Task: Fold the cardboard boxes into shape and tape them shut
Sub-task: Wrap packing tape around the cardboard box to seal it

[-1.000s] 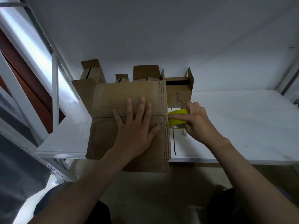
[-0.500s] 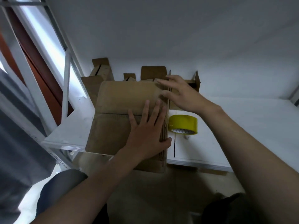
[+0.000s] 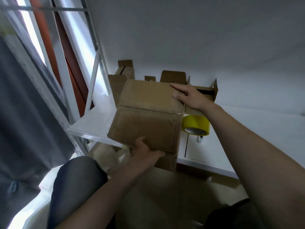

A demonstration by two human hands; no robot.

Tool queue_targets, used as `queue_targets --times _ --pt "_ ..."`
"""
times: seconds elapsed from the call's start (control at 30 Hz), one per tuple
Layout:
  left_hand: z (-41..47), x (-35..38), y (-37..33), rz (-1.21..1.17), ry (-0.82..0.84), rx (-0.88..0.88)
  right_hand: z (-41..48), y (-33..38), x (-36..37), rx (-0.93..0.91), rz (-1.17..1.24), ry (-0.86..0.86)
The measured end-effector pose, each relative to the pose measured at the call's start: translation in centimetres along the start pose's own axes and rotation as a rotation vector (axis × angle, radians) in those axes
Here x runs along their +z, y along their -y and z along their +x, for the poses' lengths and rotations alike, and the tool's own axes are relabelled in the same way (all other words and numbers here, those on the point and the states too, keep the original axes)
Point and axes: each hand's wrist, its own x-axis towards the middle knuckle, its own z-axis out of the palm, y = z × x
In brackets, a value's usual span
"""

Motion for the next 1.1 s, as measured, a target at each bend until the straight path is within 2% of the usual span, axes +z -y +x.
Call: queue_targets --times 0.07,0.13,0.27,0.4,0.5,0.6,0.67,0.87,1.0,1.1 --pt "0.0 0.0 -0.4 -0.336 0.028 -0.032 0.1 0.2 -0.1 0.033 -0.020 0.020" --pt "-0.2 0.2 -0.4 -0.482 -0.040 0.007 0.1 0.5 -0.2 0.052 -0.055 0.052" --pt "-1.0 -0.4 1.3 -0.469 -0.152 0.109 -1.2 1.9 0.8 0.056 -0.108 0.027" --pt "-1.0 -5.3 2.2 -0.478 -0.262 0.170 -3.2 4.4 3.0 0.053 -0.089 -0.103" --pt "-0.8 -9.3 2.1 -0.471 -0.417 0.294 -5.0 6.9 4.9 0.052 -0.051 -0.179" --pt "0.1 -12.5 1.5 -0.425 -0.467 0.396 -7.4 8.7 7.5 0.107 -0.013 -0.252" --pt "1.0 -13.9 1.2 -0.382 -0.462 0.448 -9.1 9.8 9.3 0.153 0.015 -0.315" --pt "4.9 -14.9 -0.3 -0.321 -0.357 0.538 -12.1 9.4 12.0 0.240 -0.168 -0.536" --pt "8.9 -13.3 -1.2 -0.170 -0.263 0.593 -10.8 6.2 12.4 0.377 -0.108 -0.506" --pt "11.9 -12.2 -0.3 -0.105 -0.194 0.557 -10.3 3.7 13.3 0.432 -0.170 -0.464"
